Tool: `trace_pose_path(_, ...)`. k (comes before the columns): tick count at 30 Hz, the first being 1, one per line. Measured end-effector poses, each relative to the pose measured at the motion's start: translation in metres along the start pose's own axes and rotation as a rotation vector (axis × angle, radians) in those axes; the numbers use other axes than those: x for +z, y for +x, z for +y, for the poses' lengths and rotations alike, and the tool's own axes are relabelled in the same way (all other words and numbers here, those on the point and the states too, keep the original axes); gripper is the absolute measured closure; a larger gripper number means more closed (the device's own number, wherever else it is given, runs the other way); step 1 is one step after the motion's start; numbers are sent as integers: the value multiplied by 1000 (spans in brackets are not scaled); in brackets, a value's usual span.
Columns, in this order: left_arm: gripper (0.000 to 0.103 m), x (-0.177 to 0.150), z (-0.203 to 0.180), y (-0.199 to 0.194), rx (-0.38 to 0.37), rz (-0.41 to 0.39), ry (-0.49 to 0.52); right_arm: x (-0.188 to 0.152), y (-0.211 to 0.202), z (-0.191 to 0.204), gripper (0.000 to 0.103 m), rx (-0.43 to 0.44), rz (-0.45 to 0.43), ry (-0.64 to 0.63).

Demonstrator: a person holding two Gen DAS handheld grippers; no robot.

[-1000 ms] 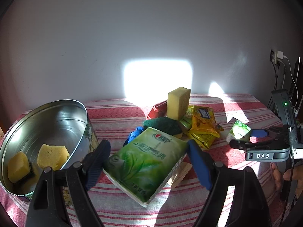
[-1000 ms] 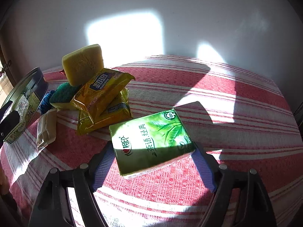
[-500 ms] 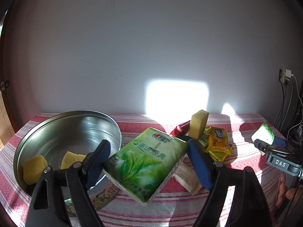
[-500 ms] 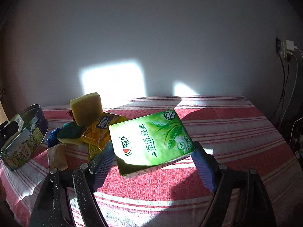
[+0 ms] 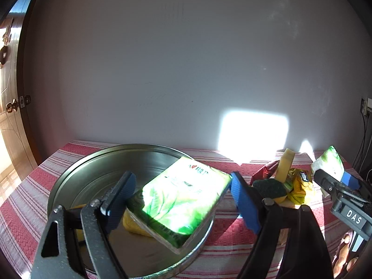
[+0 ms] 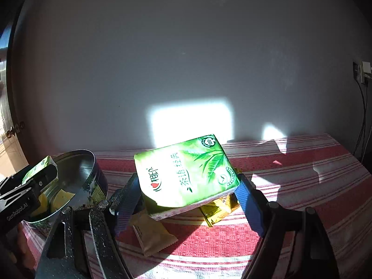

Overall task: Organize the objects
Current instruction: 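Carry both green tissue packs over the tin and open both tools to drop them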

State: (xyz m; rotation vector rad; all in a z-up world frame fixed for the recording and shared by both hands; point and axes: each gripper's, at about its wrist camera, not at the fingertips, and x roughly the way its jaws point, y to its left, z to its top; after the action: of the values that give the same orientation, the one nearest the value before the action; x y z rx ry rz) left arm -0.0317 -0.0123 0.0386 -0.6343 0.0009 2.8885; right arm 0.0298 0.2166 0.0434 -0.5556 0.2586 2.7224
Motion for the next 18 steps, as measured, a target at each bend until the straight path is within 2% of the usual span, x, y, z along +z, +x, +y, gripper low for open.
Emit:
trace_pose_path(6, 20, 7, 34, 5, 71, -6, -24, 5, 8, 48, 21, 52, -26, -37)
trace_pose_path(18, 20, 15, 87, 19, 174, 29, -80, 14, 29, 114, 21, 163, -23, -41)
